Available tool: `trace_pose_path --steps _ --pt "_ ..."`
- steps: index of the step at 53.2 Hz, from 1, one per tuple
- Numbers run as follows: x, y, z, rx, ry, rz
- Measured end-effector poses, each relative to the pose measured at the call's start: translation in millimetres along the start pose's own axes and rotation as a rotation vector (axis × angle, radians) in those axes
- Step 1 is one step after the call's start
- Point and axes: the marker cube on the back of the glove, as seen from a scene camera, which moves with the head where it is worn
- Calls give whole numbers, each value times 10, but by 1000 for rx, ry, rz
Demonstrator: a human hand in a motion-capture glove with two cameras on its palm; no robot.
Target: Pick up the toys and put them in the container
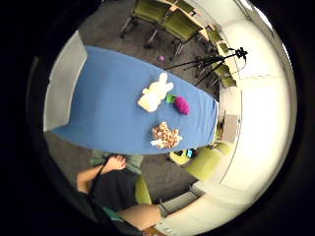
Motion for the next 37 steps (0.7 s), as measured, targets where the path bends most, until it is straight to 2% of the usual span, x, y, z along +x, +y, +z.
trace_pose_path --steps 13,22,37 --pt "537 415 -30 22 42 6" --pt "1279 846 76 -4 37 59" --pt "2209 1230 904 29 22 152"
